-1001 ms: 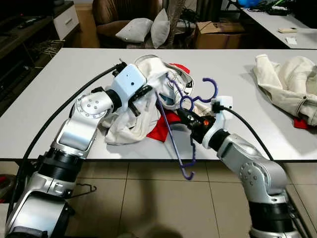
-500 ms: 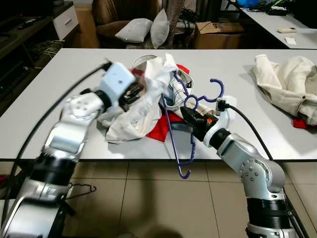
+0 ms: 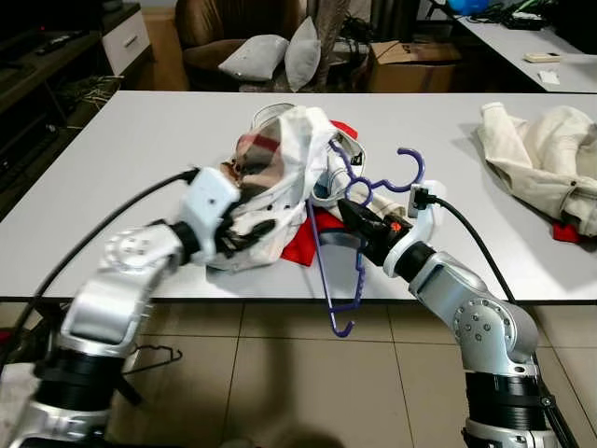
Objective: Hang hanger
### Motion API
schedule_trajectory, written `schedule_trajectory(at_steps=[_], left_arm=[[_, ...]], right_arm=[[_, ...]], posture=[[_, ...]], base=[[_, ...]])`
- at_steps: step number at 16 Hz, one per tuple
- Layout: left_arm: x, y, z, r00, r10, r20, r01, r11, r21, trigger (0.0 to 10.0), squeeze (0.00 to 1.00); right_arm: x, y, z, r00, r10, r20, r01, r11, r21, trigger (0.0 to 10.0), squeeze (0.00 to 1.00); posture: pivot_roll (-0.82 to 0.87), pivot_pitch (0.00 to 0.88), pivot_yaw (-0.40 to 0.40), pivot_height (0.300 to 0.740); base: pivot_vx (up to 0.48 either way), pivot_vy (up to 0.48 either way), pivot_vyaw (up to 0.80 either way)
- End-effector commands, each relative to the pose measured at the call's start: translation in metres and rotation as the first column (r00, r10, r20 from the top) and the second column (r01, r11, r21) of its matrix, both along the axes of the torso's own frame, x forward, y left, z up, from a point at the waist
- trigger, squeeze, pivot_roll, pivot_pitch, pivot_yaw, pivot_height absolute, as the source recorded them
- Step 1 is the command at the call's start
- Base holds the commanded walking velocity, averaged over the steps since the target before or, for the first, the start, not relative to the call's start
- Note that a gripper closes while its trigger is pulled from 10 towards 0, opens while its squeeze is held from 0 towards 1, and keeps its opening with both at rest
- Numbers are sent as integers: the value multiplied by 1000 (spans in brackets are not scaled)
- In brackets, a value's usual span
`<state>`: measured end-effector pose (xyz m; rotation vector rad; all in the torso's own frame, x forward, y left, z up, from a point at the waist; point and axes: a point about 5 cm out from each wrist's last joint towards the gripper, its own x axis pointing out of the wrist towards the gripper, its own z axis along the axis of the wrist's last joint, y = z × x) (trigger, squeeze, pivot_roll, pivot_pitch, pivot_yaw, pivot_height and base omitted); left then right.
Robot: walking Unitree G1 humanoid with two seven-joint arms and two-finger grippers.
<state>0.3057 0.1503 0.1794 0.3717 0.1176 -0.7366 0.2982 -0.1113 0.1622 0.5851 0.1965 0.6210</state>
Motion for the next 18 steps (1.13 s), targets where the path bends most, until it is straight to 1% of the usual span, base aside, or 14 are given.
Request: schedule_trajectory(at_steps=[1, 2, 3, 4, 6, 7, 8, 10, 15, 18], left_arm=[[4, 0, -8, 999, 46, 0, -45, 997, 65, 10000, 463], [6, 1, -12, 998, 68, 6, -68, 993, 97, 10000, 369], [7, 1, -18, 996, 86, 3, -86, 988, 131, 10000, 145], [7, 0, -25, 996, 93, -2, -91, 982, 168, 10000, 0], [8, 0, -29, 993, 117, 3, -115, 977, 179, 10000, 0], [12, 3, -30, 989, 147, 33, -150, 966, 210, 0, 0], [15, 6, -27, 983, 176, 61, -184, 965, 189, 0, 0], [16, 7, -21, 979, 191, 74, -199, 970, 140, 0, 0], [16, 7, -21, 982, 181, 62, -186, 979, 87, 0, 0], [16, 12, -18, 981, 185, 60, -190, 979, 74, 0, 0]], right_arm=[[-3, 3, 11, 998, 29, 54, -30, 999, 16, 10000, 0], [-3, 3, 12, 998, 29, 58, -30, 999, 18, 10000, 0], [-4, 3, 12, 998, 25, 60, -26, 999, 22, 10000, 0], [-3, 1, 12, 998, 13, 61, -14, 1000, 24, 10000, 0], [-3, -1, 13, 998, 7, 63, -9, 1000, 27, 10000, 0], [-3, -1, 13, 998, 6, 65, -8, 1000, 28, 10000, 0], [-4, -2, 13, 998, 4, 66, -6, 1000, 27, 10000, 0], [-4, -1, 13, 998, 3, 64, -5, 1000, 27, 10000, 0], [-2, -1, 12, 998, -8, 59, 6, 999, 33, 10000, 0], [-1, -3, 11, 998, -24, 53, 22, 999, 37, 10000, 0]], posture=[[57, 0, 33, 740], [54, 0, 36, 740], [48, 0, 42, 740], [43, 0, 46, 740], [41, 0, 48, 740], [41, 0, 48, 740], [41, 0, 48, 740], [41, 0, 48, 740], [51, 0, 46, 740], [52, 0, 47, 740]], base=[[0, 0, 0], [0, 0, 0], [0, 0, 0], [0, 0, 0], [0, 0, 0], [0, 0, 0], [0, 0, 0], [0, 0, 0], [0, 0, 0], [0, 0, 0]])
